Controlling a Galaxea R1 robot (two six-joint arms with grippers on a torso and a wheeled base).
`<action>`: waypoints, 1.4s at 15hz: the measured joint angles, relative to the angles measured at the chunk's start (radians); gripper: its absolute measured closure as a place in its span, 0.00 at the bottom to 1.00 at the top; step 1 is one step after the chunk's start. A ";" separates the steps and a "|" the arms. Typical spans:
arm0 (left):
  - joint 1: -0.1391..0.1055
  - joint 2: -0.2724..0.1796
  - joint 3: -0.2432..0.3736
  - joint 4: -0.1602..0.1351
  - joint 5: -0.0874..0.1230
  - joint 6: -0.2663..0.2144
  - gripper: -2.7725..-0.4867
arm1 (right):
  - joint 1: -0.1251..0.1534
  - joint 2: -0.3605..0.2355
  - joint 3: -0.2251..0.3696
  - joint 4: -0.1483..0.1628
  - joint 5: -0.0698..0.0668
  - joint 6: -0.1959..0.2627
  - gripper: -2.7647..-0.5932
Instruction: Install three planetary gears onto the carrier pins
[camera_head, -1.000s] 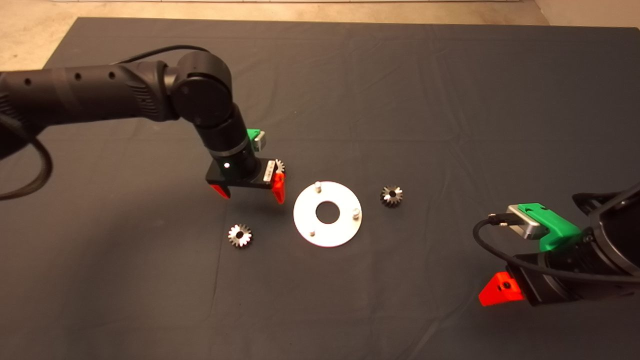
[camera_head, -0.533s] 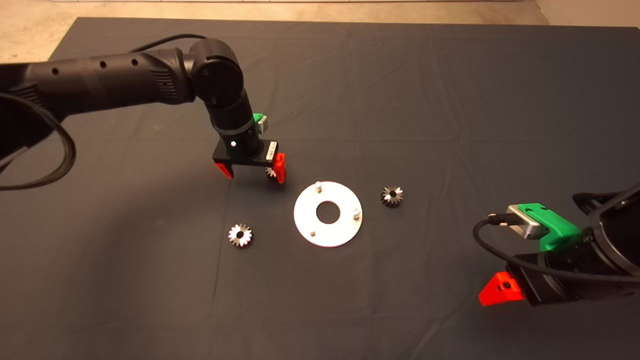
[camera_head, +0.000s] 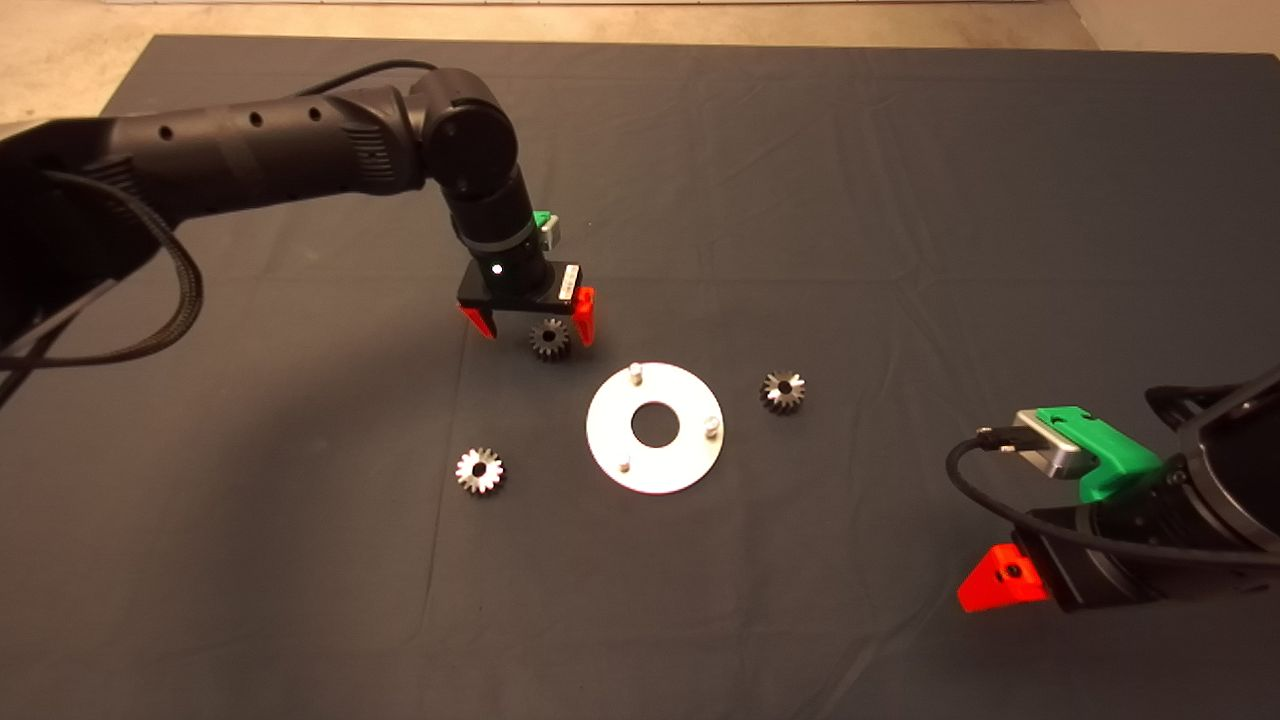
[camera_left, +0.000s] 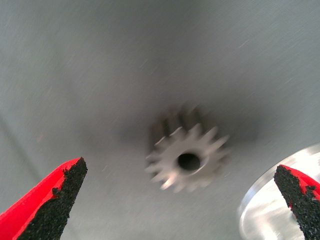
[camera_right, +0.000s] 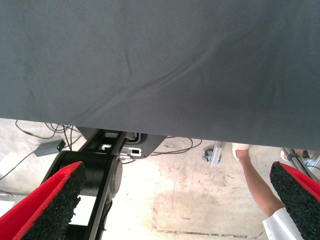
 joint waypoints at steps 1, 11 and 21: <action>0.000 0.008 -0.009 -0.001 -0.001 0.014 0.01 | 0.000 0.000 0.000 0.000 -0.001 0.000 0.01; 0.011 0.023 -0.062 -0.003 0.001 0.072 0.01 | 0.000 0.000 0.000 0.000 -0.001 0.000 0.01; 0.012 0.049 -0.095 -0.003 0.008 0.099 0.15 | 0.000 0.000 0.000 0.000 -0.001 0.000 0.01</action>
